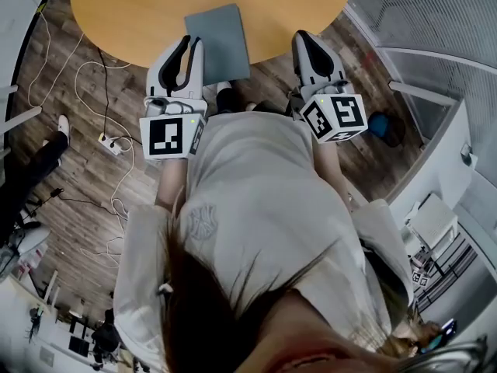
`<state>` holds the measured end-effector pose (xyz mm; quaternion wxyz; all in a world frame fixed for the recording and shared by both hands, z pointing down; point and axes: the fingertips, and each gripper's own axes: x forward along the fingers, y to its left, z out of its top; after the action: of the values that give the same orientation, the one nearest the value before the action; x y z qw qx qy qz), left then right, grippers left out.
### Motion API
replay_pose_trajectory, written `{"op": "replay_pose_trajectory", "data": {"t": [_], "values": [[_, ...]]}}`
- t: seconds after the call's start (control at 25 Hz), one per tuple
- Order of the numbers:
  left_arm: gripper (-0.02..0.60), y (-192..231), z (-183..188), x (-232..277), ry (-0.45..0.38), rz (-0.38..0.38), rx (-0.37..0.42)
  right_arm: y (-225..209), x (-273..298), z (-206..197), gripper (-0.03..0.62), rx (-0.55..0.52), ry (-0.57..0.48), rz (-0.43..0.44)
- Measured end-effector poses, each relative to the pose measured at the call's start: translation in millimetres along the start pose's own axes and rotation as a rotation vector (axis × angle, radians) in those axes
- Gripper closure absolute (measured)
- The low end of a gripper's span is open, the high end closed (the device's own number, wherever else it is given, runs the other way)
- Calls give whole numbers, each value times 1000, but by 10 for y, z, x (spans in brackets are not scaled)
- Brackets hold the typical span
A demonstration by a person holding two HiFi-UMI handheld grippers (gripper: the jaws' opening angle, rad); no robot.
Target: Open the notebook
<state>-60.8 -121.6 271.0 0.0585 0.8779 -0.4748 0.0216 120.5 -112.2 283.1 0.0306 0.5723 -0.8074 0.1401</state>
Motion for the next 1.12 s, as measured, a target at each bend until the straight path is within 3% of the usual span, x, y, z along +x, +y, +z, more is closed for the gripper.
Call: {"op": "replay_pose_trajectory", "data": {"t": [0.36,0.88,1.12], "values": [[511,24,-290,49,92,-27,-38,43,184,-253,592,56,41,-16],[509,155,-966,-39,277,30,36,200,548,-806,592,8,142,66],[476,-216,-1339,-1,397,-99,115,241,533,-964,592,-12,148,89]]}}
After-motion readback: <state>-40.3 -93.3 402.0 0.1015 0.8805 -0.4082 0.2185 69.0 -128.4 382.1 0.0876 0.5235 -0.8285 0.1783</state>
